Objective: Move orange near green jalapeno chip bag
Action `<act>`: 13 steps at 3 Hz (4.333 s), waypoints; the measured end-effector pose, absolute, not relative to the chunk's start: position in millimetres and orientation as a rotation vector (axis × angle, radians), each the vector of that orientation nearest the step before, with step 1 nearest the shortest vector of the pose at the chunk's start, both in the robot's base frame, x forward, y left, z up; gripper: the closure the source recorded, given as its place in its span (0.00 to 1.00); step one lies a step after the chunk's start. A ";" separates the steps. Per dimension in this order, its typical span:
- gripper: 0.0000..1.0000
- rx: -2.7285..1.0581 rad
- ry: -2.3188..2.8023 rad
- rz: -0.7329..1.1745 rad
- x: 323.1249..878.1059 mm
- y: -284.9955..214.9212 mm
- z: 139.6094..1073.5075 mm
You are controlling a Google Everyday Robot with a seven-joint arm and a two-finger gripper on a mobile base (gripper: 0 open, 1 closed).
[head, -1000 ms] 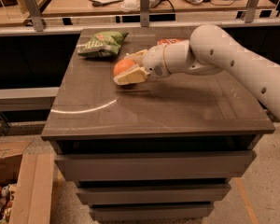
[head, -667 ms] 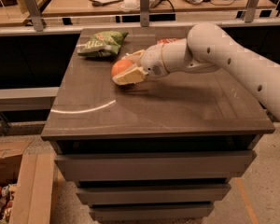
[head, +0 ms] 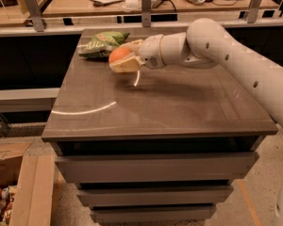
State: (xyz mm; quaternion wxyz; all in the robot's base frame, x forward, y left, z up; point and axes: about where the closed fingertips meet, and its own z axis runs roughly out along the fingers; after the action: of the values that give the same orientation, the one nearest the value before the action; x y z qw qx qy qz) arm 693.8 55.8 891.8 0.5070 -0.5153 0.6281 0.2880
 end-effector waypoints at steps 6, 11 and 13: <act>0.64 -1.159 1.585 0.677 739.8 71.6 862.9; 0.00 -1.185 1.590 0.643 729.5 46.8 864.5; 0.00 -1.232 1.600 0.635 697.9 -14.2 877.9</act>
Offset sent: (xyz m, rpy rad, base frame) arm 0.0686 0.0091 0.0105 0.0425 -0.0341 -0.1064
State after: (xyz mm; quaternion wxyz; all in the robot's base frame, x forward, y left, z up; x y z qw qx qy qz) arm 697.9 -14.2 877.9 0.4904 -0.5072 0.6587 0.2616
